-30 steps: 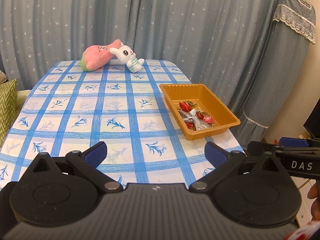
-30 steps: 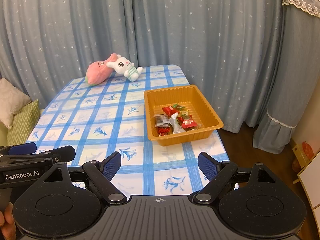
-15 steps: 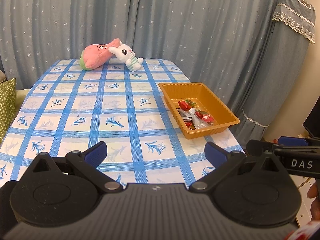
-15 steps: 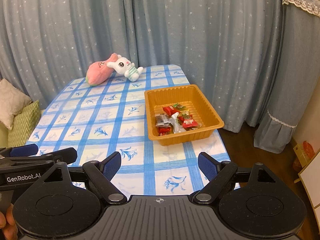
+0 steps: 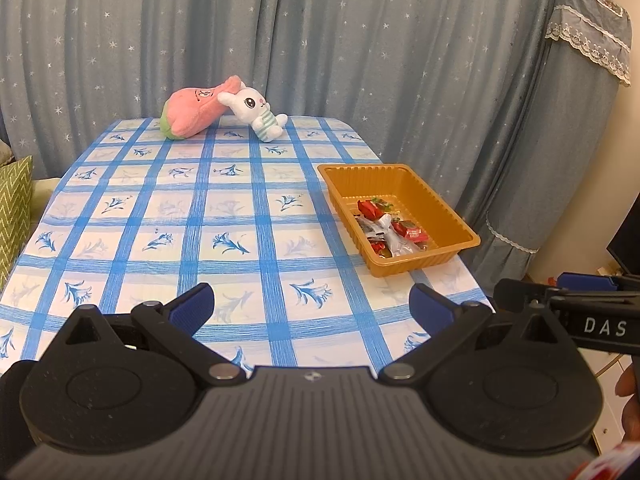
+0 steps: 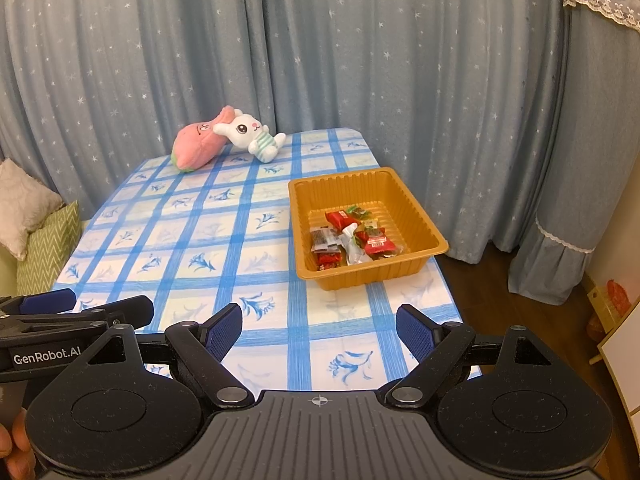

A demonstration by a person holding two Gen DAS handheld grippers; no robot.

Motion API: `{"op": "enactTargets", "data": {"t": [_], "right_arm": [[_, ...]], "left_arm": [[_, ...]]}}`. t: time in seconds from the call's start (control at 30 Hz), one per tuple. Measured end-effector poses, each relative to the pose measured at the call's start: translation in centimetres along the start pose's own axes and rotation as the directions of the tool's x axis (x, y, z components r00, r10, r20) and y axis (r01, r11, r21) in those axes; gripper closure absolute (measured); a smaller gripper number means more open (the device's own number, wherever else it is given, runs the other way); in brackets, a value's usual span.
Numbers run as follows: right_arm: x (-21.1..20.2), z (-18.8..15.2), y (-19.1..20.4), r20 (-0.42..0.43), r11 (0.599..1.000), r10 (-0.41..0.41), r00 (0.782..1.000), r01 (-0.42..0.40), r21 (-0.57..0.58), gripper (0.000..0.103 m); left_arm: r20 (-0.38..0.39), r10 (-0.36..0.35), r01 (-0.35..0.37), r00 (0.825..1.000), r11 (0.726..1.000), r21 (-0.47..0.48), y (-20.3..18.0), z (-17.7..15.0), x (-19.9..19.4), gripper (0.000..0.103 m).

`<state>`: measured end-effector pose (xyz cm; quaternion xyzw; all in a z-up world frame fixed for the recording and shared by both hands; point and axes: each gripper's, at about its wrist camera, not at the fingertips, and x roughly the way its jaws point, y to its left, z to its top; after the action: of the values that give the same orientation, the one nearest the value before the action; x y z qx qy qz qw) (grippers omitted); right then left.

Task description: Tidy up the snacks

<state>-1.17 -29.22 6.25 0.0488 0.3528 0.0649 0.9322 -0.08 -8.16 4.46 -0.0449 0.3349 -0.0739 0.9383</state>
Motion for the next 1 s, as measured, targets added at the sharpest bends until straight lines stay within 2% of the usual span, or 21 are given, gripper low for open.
{"op": "enactTargets", "data": {"t": [1.0], "right_arm": [[-0.04,-0.04,-0.15,-0.001,1.0,0.001,1.0,-0.001,0.002,0.019]], "left_arm": [[-0.001,0.0,0.0,1.0,1.0,0.0,-0.19,-0.09,0.11,0.0]]}}
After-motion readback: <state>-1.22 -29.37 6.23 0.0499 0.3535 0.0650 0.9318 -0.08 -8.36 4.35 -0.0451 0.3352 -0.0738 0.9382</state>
